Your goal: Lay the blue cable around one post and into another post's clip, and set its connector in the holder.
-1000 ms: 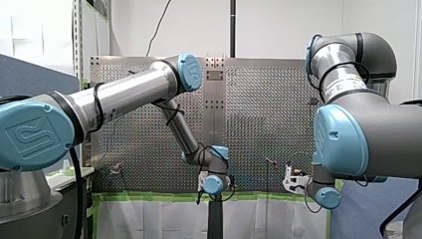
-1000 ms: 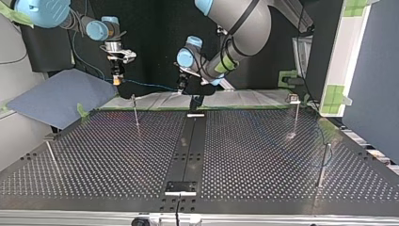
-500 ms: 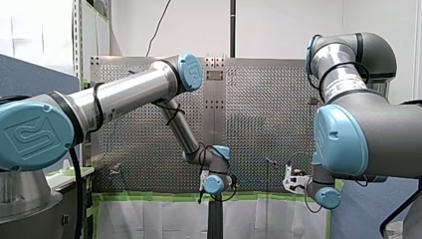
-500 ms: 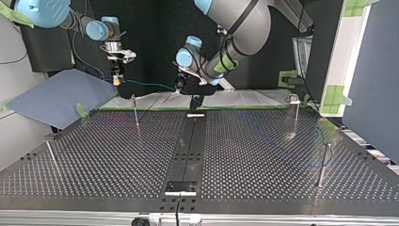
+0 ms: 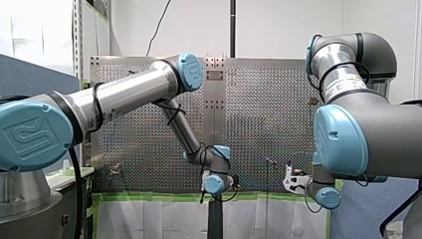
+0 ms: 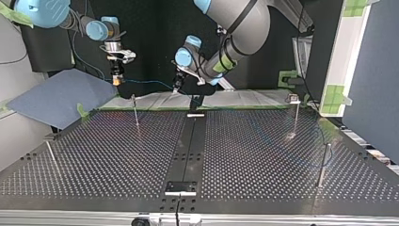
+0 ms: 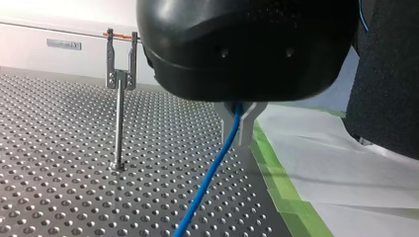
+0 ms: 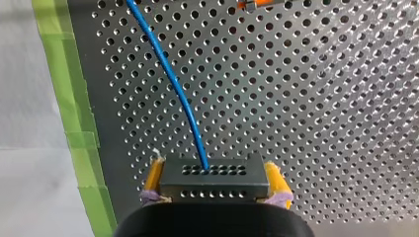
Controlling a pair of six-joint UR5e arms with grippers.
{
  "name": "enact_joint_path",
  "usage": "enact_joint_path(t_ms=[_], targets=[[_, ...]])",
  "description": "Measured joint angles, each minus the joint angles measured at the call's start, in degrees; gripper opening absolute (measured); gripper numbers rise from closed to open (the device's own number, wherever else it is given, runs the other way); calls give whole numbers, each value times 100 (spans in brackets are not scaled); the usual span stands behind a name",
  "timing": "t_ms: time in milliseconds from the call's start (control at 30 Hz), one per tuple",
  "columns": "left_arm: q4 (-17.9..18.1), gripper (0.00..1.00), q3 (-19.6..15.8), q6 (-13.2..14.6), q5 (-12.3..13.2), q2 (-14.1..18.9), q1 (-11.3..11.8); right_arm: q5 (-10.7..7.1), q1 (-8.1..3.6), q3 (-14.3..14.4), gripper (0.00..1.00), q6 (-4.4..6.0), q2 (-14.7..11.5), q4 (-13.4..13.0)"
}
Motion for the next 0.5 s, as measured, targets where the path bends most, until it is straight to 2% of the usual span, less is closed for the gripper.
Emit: enact_joint_path(t_ms=[233,500], targets=[[-75,2,57,9,10,2,-62,118,-88,-5,0,37,0,2],[-398,2,328,26,-20,3,-232,155,-241,-6,0,41,-6,27]])
